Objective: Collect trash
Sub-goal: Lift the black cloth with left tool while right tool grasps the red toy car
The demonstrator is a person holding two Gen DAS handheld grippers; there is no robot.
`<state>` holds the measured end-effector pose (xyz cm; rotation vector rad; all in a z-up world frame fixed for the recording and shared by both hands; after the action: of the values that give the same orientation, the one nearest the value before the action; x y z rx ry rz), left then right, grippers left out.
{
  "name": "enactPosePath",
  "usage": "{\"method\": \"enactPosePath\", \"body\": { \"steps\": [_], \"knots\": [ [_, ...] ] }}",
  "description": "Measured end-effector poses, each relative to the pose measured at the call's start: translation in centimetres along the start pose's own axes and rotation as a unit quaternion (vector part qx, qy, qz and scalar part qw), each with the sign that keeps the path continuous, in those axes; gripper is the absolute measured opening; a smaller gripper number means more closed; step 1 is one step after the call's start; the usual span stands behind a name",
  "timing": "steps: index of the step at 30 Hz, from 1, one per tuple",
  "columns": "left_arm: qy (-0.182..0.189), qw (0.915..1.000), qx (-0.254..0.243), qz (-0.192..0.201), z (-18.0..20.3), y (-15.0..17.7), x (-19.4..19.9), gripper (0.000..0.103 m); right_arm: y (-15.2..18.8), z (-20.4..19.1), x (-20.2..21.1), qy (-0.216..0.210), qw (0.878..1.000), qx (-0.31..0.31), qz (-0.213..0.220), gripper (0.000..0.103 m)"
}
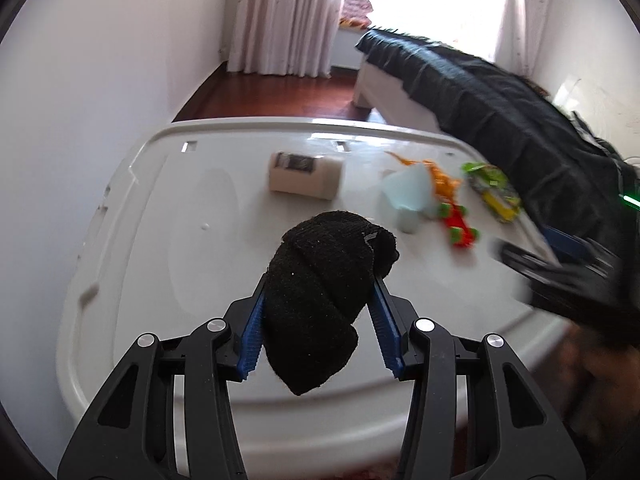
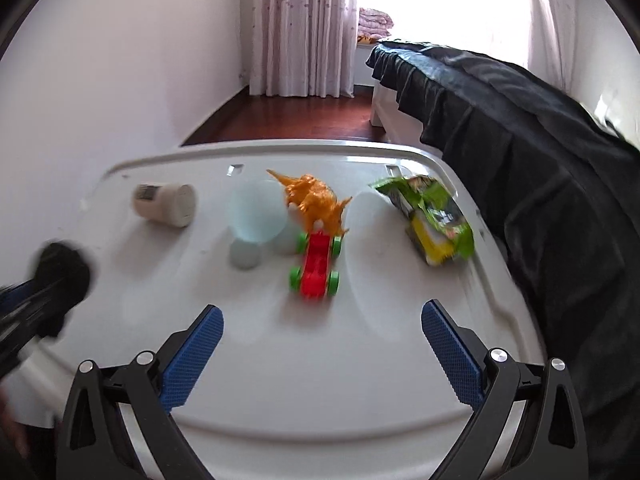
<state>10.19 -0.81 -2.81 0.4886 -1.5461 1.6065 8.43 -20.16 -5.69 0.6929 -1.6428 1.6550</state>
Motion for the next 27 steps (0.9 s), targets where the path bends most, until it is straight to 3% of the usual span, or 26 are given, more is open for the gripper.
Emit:
{"method": "enactPosePath", "body": {
  "steps": [5,10,13,20,27],
  "knots": [
    [0.033,0.9994,-0.004,0.006,1.4,0.7,0.7,0.047,-1.1,-0.9,-4.6,0.019,0.999,0.029,-0.017,0.098],
    [0.036,0.9993,0.0,0.002,1.3,0.7,-0.2,0.047,-1.8,-1.1,-7.1,0.026,0.999,0.039,-0.028,0.094],
    [0.035,0.9994,0.006,0.001,1.0,0.8,-0.4,0.047,-2.3,-1.0,-8.2,0.022,0.998,0.037,-0.041,0.081],
    [0.042,0.9991,0.0,0.004,1.7,1.0,-0.1,0.047,-2.2,-0.8,-9.3,0.009,0.997,0.044,-0.068,0.039],
    [0.046,0.9989,-0.007,0.004,1.9,1.2,-0.1,0.047,-1.0,-1.7,-7.9,0.014,0.995,0.074,-0.058,0.039]
  ]
}}
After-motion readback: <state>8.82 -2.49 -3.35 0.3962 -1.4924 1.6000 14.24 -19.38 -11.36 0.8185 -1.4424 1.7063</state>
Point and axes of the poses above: each gripper's, at about its wrist camera, not at the fingertips, and x roughly against the way its jaws point, z to its right, y to its underside, the point moved 2 cm from there along -x, roughly the way its jaws point, and after that the axes turned 3 degrees about -z, right-handed, at the moved point
